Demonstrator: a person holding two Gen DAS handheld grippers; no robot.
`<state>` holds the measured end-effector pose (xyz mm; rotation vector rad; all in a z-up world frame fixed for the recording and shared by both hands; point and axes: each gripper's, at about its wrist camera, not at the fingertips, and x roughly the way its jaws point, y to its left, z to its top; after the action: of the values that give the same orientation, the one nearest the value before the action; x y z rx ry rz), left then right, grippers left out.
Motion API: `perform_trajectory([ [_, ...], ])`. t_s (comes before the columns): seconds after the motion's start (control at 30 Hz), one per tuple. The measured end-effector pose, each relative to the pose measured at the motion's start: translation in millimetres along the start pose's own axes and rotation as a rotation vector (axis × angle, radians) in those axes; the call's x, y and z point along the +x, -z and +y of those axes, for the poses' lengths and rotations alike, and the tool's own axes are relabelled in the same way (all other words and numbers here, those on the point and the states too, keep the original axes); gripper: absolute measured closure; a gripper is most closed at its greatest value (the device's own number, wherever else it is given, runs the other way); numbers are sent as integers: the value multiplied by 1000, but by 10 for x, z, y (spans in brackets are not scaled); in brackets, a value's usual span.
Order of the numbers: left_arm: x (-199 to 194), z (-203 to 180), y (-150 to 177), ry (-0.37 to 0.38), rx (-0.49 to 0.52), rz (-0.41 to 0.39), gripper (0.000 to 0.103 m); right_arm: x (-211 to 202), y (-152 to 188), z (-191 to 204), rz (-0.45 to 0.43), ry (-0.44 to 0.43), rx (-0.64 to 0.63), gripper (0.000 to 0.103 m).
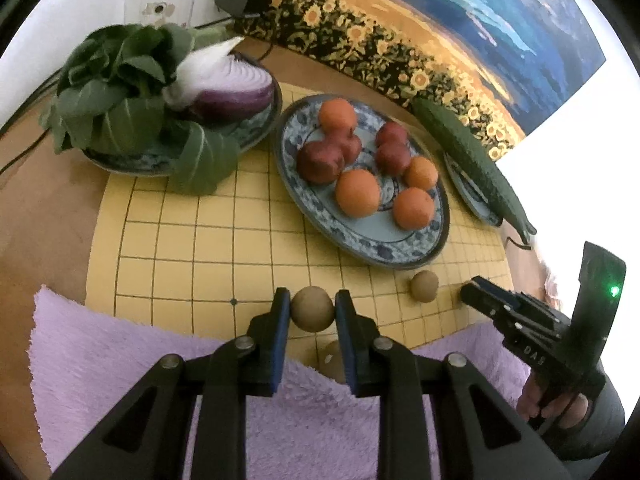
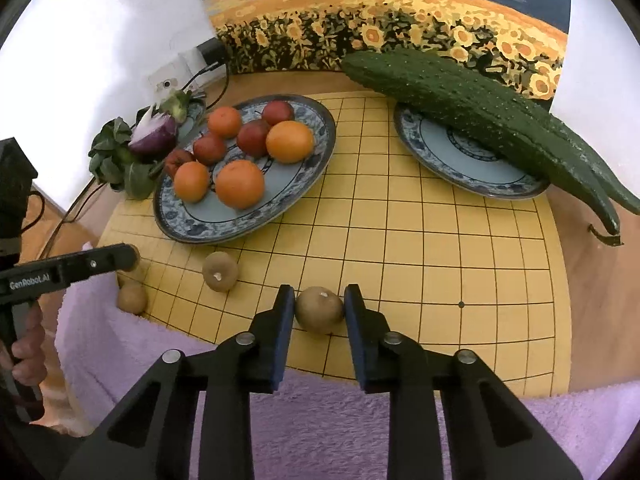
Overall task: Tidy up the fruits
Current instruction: 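Grasp a brown kiwi with the left gripper while the right grasps another kiwi, then carry both kiwis in the grippers over the large blue-and-white plate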
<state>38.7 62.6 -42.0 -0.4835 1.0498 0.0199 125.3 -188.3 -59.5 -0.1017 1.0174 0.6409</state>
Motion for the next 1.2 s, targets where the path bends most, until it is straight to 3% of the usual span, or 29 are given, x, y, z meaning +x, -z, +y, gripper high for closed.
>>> perform_trajectory([
  [0.57,-104,-91,-69,3,28,-40,79,-110,-85,53,-26,-24,1,76],
  [1.2,-161,-214,-347,6,69,-96,79,-231,-419,164,-93,-63,-8,76],
])
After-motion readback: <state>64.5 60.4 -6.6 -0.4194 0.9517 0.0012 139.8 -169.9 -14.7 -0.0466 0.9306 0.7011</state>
